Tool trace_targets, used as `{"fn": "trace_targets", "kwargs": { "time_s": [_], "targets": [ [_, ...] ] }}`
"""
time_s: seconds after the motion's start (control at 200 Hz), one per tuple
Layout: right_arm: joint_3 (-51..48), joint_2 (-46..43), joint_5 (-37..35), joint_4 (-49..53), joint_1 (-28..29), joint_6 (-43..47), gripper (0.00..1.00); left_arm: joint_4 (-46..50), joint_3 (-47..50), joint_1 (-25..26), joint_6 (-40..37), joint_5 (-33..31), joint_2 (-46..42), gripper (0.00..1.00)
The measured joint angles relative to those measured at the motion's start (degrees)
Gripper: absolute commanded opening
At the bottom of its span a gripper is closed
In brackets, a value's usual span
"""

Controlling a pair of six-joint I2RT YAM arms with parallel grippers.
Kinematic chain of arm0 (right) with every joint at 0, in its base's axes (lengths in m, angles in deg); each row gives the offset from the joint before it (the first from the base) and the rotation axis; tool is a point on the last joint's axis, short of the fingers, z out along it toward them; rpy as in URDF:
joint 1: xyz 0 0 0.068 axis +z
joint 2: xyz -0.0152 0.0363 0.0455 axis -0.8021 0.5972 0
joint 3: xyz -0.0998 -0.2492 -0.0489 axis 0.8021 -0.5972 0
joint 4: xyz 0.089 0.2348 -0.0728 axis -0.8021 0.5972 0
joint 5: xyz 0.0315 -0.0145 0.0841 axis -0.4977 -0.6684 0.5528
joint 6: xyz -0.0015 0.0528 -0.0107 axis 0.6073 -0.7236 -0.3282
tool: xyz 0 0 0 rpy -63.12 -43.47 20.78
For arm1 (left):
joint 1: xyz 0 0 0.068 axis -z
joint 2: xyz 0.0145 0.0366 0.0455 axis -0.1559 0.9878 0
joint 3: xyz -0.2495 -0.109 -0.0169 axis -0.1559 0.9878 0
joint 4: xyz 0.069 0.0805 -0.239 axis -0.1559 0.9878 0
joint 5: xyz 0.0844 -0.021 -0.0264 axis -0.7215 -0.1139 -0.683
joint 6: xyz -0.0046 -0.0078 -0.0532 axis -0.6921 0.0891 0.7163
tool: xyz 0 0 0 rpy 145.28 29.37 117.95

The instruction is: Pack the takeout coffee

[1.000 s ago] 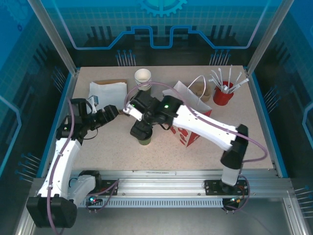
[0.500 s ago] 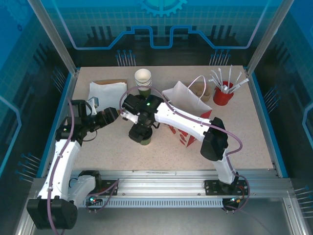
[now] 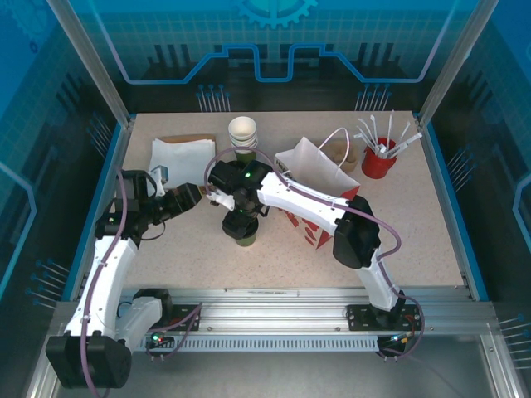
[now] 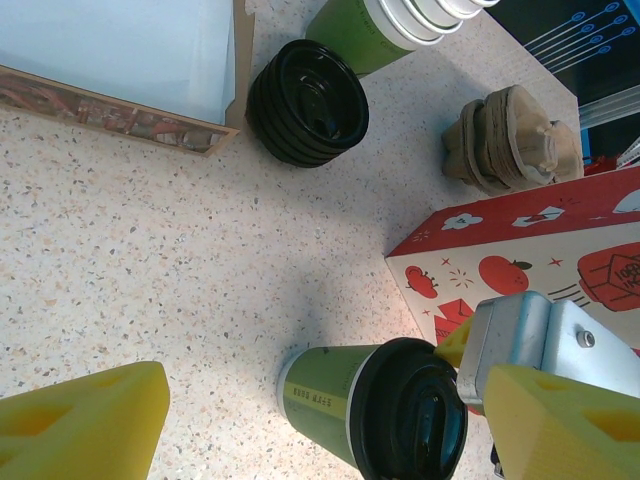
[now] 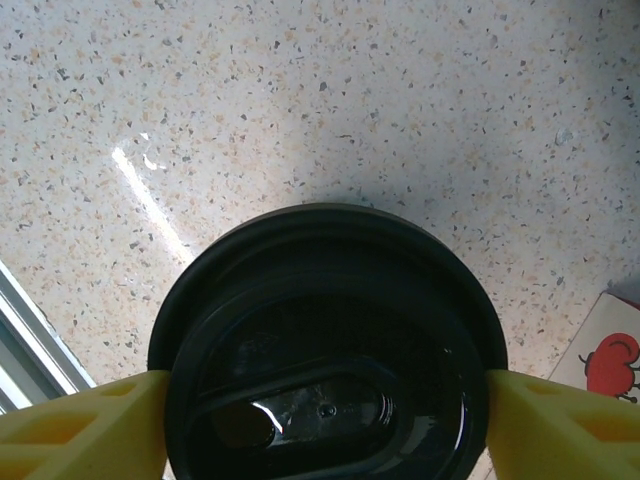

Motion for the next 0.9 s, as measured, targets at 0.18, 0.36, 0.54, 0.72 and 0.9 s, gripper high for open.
{"fn": "trace_targets", "kwargs": {
  "time_s": [0.18,0.36,0.54,0.72,0.9],
  "targets": [
    [0.02,-0.02,0.07,0.15,-0.11,-0.04,0.70,-0.09,0.00,0.00,-0.31,0.00,0.00,0.84],
    [-1.33,-1.09,-0.04,0.39,-0.11,-0.09,0.69,-0.15,0.00,0.00,-0.87,0.04,0.00,0.84],
    [-6.73,-5.09,-0.04,1.46,-0.11,-0.76,0.70,-0.17,0.00,0.00,-1.03,0.48,0.00,0.84],
    [-11.30,-8.09,-0.02,1.88,-0.11,-1.55,0.74,-0.28,0.07,0.00,-1.01,1.05,0.00,0.84],
    [-12.17,-8.59,-0.02,1.88,-0.15,-1.60,0.76,-0.37,0.37,0.00,-1.01,1.40,0.00,0.83]
  ]
}}
